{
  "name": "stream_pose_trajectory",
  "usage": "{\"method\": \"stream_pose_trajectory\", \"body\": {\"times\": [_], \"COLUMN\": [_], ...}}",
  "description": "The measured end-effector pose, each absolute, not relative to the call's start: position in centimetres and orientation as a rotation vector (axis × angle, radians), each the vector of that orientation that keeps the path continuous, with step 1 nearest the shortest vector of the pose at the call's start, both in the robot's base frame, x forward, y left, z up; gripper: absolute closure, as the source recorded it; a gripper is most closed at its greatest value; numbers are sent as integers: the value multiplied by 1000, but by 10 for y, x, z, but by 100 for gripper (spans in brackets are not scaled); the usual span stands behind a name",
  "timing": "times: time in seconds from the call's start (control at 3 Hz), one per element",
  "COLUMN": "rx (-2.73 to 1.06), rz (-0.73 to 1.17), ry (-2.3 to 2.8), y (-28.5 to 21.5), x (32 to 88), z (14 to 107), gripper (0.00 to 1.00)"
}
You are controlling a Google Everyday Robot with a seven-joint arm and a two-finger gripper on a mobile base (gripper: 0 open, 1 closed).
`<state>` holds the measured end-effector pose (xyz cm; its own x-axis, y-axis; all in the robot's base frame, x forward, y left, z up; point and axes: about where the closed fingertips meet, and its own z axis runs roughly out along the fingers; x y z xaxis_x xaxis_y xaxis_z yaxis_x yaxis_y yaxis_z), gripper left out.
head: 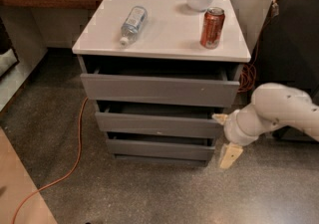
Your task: Place coke can into middle drawer
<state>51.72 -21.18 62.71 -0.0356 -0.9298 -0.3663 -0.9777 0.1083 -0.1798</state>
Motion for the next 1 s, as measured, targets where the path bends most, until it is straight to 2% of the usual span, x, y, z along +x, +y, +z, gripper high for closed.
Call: {"method": "stream_pose_trajectory", "body": {"times": [1.0], "rx": [-1839], "rz": [121], "ry": [1930], "y": [-200], "x": [540], "z": [566], "gripper": [0]}}
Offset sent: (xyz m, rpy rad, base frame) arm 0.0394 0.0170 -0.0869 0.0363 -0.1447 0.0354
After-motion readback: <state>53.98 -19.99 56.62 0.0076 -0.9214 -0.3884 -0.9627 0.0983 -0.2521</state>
